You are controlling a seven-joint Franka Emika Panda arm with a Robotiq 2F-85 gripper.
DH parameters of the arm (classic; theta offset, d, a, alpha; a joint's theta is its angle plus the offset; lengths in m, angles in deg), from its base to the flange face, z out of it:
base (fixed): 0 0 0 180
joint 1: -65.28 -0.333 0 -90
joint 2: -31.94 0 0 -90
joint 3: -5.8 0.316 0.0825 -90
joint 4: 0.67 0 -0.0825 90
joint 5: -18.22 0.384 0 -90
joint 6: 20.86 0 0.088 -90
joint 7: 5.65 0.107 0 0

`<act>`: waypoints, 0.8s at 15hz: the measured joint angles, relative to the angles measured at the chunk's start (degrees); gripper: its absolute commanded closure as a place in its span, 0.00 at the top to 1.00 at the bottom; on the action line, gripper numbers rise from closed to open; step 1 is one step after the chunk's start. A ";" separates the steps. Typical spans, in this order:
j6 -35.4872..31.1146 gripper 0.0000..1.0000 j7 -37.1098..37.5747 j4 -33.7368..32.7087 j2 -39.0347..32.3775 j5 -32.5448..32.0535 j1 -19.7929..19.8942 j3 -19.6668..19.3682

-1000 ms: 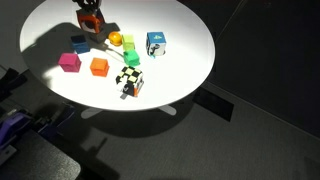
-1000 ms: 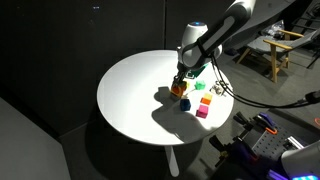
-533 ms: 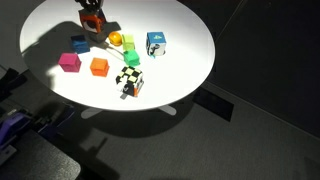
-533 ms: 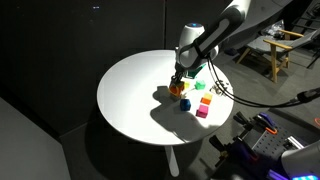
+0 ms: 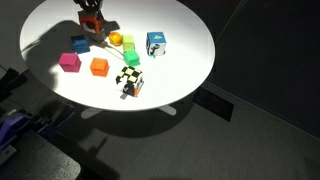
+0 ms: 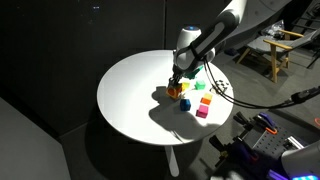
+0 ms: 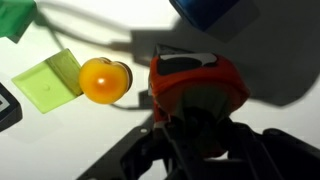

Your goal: Pick up the block with the number six on it and put it on the gray block

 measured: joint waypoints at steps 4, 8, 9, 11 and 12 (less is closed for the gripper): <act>0.00 0.63 0.01 -0.09 -0.03 0.00 0.00 0.01; 0.00 0.81 0.02 -0.09 -0.03 0.00 0.04 -0.01; 0.00 0.90 0.02 -0.09 -0.03 0.00 0.04 -0.01; 0.00 1.00 0.02 -0.09 -0.03 0.00 0.04 -0.01; 0.00 1.00 0.02 -0.09 -0.03 0.00 0.04 -0.01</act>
